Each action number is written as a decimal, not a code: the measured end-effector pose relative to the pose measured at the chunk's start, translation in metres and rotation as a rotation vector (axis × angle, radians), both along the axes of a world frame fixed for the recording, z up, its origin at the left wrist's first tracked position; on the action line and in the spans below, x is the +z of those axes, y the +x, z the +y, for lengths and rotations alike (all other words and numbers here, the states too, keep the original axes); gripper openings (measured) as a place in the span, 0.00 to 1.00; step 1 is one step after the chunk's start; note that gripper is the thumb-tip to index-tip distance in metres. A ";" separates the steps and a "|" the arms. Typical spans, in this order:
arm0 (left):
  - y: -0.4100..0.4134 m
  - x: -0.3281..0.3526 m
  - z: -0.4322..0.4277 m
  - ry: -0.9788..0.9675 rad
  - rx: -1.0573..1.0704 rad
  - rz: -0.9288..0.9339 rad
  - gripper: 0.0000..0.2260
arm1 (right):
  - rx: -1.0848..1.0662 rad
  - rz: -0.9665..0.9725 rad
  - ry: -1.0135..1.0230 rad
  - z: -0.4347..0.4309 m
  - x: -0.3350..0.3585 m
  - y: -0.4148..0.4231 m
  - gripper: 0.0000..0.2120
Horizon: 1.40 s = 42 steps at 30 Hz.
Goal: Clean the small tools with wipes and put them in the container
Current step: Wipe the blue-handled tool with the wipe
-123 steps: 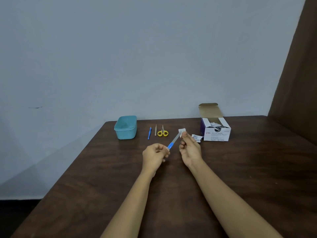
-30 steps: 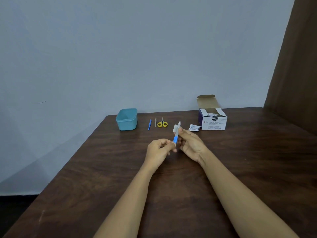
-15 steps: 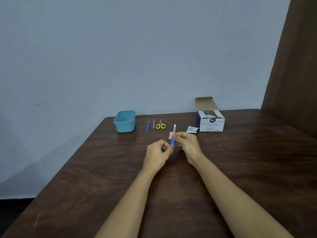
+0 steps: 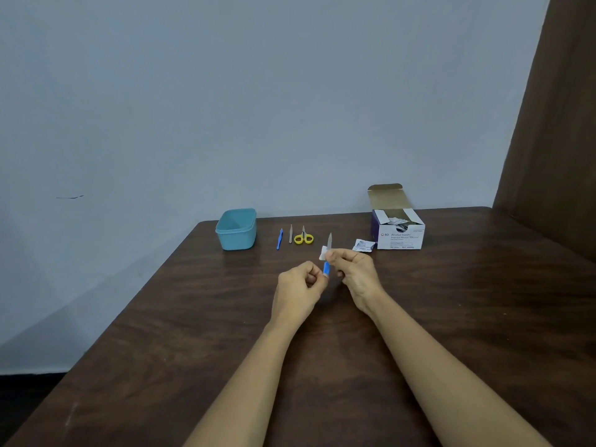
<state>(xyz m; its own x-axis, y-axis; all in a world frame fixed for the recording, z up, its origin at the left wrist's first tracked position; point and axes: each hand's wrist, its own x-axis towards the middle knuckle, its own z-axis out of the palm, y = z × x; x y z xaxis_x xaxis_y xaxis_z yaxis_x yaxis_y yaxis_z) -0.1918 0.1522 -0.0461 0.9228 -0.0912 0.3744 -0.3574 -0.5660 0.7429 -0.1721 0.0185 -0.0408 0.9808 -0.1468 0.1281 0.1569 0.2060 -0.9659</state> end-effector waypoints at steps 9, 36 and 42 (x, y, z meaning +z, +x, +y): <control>-0.001 -0.001 -0.002 0.040 -0.015 0.010 0.05 | -0.129 0.034 0.030 0.002 0.000 0.001 0.07; -0.004 0.003 -0.006 0.118 -0.075 0.008 0.07 | -0.034 0.022 -0.003 -0.005 0.000 0.003 0.09; -0.001 0.001 -0.005 0.084 -0.077 0.005 0.07 | 0.010 0.041 0.094 -0.007 0.001 0.003 0.03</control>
<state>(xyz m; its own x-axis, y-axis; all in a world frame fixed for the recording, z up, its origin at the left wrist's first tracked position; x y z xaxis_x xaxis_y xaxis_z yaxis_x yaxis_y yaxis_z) -0.1927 0.1470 -0.0451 0.9139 -0.1924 0.3576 -0.3982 -0.5973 0.6962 -0.1689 0.0114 -0.0395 0.9865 -0.1466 0.0736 0.1149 0.2975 -0.9478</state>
